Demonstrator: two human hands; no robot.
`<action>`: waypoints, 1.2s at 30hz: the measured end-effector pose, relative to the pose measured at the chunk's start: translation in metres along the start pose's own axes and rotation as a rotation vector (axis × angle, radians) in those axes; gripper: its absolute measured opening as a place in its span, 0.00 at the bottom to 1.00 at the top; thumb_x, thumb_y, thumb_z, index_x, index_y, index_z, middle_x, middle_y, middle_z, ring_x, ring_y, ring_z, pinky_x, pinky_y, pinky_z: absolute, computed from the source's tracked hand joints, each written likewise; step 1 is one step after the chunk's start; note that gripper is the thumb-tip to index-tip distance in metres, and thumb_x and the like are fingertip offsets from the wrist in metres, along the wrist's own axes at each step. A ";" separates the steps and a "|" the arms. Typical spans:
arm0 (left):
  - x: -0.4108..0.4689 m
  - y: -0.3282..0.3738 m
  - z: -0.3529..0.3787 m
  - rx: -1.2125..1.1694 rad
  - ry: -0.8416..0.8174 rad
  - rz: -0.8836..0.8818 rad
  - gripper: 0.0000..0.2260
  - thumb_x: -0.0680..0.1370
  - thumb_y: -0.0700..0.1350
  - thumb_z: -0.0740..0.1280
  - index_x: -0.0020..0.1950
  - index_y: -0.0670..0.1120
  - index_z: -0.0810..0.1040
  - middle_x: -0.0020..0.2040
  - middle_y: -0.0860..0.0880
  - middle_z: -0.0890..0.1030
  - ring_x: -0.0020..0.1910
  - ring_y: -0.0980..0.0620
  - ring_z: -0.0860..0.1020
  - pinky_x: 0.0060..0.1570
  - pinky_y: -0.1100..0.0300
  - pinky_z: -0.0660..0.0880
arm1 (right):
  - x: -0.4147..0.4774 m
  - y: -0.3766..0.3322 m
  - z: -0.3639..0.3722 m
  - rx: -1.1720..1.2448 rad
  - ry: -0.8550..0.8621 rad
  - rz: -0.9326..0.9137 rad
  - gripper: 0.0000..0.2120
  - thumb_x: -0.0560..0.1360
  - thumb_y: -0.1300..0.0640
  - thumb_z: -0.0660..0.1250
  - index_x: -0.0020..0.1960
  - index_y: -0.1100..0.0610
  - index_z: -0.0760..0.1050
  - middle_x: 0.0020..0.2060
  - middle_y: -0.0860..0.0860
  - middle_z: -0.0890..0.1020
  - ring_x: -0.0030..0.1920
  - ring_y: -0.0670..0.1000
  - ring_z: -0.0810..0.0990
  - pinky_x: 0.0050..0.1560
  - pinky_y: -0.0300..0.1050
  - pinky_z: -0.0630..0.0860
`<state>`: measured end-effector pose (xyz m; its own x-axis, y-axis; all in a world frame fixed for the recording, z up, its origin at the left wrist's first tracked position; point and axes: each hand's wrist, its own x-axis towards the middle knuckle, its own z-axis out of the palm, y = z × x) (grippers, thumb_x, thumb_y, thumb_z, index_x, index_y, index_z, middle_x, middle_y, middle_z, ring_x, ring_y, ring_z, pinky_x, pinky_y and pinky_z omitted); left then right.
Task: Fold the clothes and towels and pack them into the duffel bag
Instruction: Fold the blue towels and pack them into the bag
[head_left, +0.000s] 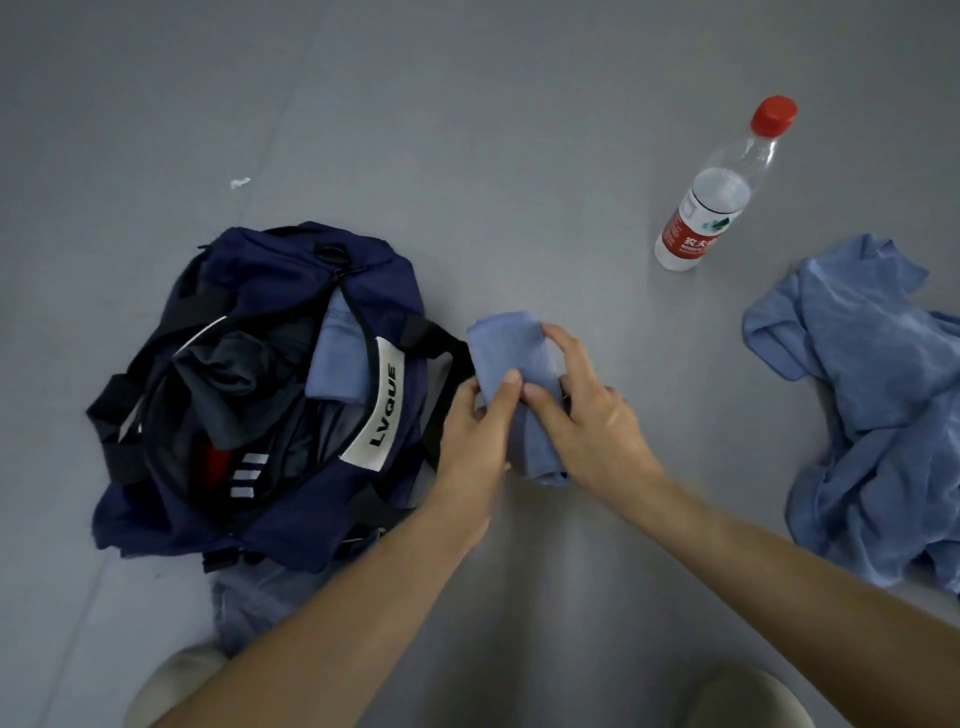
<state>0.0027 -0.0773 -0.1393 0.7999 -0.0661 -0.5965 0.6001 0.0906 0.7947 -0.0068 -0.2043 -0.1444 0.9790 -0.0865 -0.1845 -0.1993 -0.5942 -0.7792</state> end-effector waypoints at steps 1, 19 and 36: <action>-0.004 0.017 -0.011 -0.004 0.003 0.031 0.19 0.75 0.57 0.71 0.61 0.49 0.77 0.54 0.46 0.85 0.53 0.45 0.84 0.55 0.40 0.80 | 0.003 -0.019 0.002 -0.026 0.007 -0.045 0.25 0.83 0.47 0.58 0.77 0.41 0.54 0.37 0.45 0.79 0.36 0.48 0.80 0.45 0.46 0.76; 0.035 0.048 -0.198 0.927 0.025 -0.061 0.23 0.77 0.57 0.69 0.67 0.47 0.72 0.61 0.46 0.80 0.57 0.45 0.79 0.59 0.47 0.76 | 0.007 -0.114 0.125 -0.559 -0.281 0.008 0.42 0.77 0.57 0.60 0.79 0.39 0.37 0.79 0.63 0.41 0.69 0.67 0.68 0.62 0.55 0.73; 0.055 0.023 -0.189 0.621 0.038 -0.006 0.32 0.81 0.42 0.68 0.81 0.49 0.56 0.76 0.46 0.68 0.75 0.45 0.67 0.74 0.51 0.65 | -0.006 -0.112 0.114 -0.300 -0.300 0.050 0.42 0.77 0.62 0.59 0.80 0.46 0.37 0.80 0.42 0.43 0.38 0.56 0.71 0.43 0.48 0.70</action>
<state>0.0598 0.1085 -0.1749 0.8026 -0.0281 -0.5959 0.5029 -0.5054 0.7012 0.0050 -0.0468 -0.1245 0.9037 0.0890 -0.4187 -0.1820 -0.8055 -0.5640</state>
